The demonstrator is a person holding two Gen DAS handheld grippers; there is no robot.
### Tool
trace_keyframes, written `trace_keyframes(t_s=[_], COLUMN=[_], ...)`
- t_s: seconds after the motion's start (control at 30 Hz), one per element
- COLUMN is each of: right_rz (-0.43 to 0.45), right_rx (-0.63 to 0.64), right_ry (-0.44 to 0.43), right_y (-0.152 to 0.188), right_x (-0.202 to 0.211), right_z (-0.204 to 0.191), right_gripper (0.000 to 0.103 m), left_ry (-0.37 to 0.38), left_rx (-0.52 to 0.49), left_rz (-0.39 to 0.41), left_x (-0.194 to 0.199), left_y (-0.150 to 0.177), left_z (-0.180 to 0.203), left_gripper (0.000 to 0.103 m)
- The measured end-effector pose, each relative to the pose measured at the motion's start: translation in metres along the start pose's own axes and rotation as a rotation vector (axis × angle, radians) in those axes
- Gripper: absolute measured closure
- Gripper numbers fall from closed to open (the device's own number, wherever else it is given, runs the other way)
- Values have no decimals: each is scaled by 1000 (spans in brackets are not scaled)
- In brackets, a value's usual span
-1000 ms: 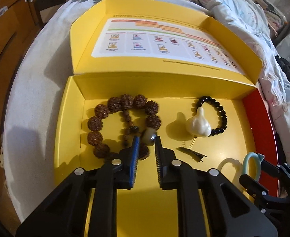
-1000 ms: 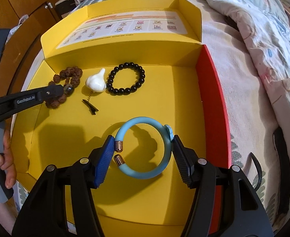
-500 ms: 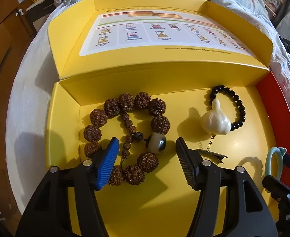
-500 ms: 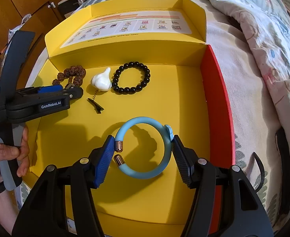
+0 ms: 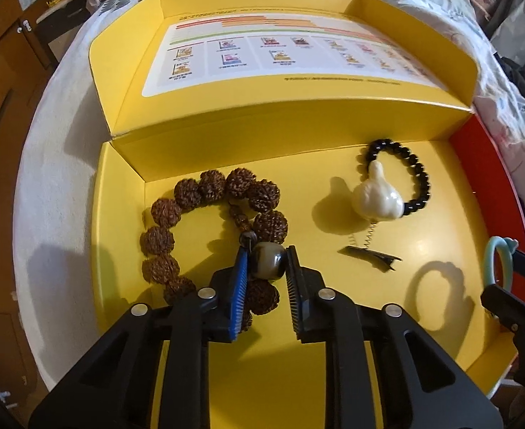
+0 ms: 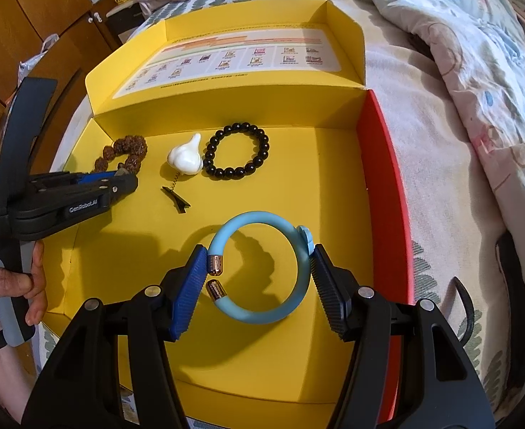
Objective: Organize jewelry
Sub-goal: 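Close the left tool on the brown rudraksha bracelet while the right tool grasps the blue bangle, then carry the rudraksha bracelet with the left tool while the right tool carries the bangle out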
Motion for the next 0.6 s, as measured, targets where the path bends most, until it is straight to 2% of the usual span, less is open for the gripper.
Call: trace_keyframes(t_s=[0.23, 0.6], right_rz=[21, 54], right_rx=[-15, -21], right_ry=[-15, -28], right_y=[-3, 0], right_x=[11, 34], right_z=[4, 0], right_gripper=[43, 43], left_ry=[70, 113], left_rx=[30, 64], left_rz=[54, 142], left_x=[32, 77], left_y=[0, -6], left_z=[4, -2], left_gripper=[83, 83])
Point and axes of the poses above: each gripper's, at about its wrist camera, not at the fingertips, and x roughly against the way its jaws point, z to its right, y to its underside, the point moved 8 cm from there along -x, roughly the way its jaws point, and after that the axes turned 6 degrees about -z, right-handed, at the moved point
